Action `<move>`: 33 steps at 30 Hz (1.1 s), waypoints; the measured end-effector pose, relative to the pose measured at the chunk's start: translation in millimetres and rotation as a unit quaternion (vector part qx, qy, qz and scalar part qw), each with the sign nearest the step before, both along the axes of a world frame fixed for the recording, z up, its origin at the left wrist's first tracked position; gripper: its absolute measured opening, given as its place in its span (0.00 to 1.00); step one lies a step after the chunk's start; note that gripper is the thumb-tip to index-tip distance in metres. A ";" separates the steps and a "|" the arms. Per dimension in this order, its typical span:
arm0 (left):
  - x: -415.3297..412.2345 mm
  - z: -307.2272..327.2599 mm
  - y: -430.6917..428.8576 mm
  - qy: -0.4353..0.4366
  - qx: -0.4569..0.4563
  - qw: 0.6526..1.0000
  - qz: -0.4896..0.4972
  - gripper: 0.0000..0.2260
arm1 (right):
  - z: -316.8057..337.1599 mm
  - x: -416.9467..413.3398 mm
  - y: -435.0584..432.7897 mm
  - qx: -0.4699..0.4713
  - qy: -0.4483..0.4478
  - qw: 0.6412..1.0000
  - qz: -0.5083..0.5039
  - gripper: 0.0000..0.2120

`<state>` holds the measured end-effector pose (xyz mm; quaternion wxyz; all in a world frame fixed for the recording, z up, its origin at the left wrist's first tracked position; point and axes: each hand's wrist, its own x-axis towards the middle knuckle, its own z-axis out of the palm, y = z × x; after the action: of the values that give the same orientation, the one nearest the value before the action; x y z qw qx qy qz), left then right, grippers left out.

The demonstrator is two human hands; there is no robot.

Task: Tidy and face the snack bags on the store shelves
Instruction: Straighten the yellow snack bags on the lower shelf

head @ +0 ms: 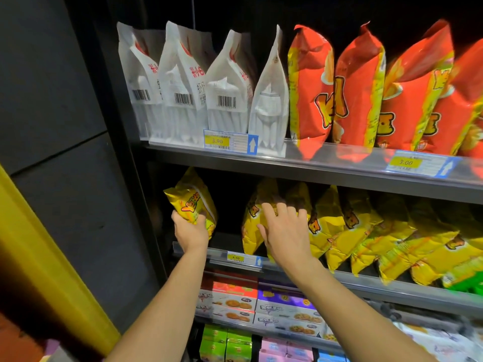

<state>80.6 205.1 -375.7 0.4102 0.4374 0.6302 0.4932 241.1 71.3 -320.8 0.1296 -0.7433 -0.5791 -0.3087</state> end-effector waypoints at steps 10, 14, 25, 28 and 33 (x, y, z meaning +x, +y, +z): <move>-5.5 -5.5 14.4 -0.034 -0.050 0.997 0.041 0.31 | -0.2 4.5 4.1 0.026 0.012 1.000 0.006 0.17; -8.6 -3.7 13.3 -0.054 -0.054 0.996 0.049 0.31 | 1.0 5.3 4.7 0.041 0.019 0.999 0.004 0.15; -4.4 8.5 -38.3 -0.042 0.009 0.999 0.028 0.44 | 9.7 7.4 10.0 0.095 0.013 0.995 0.021 0.14; 8.1 14.5 -67.3 0.000 0.056 0.998 -0.018 0.44 | 6.8 6.5 9.0 0.109 0.020 0.993 0.043 0.12; 28.0 24.2 -98.2 0.089 0.127 0.974 -0.166 0.46 | 2.5 4.2 3.4 0.146 0.076 0.982 0.090 0.08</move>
<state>108.7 106.9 -351.4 0.3700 0.6268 0.5145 0.4533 245.2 74.7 -318.3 0.3074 -0.6826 -0.5806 -0.3201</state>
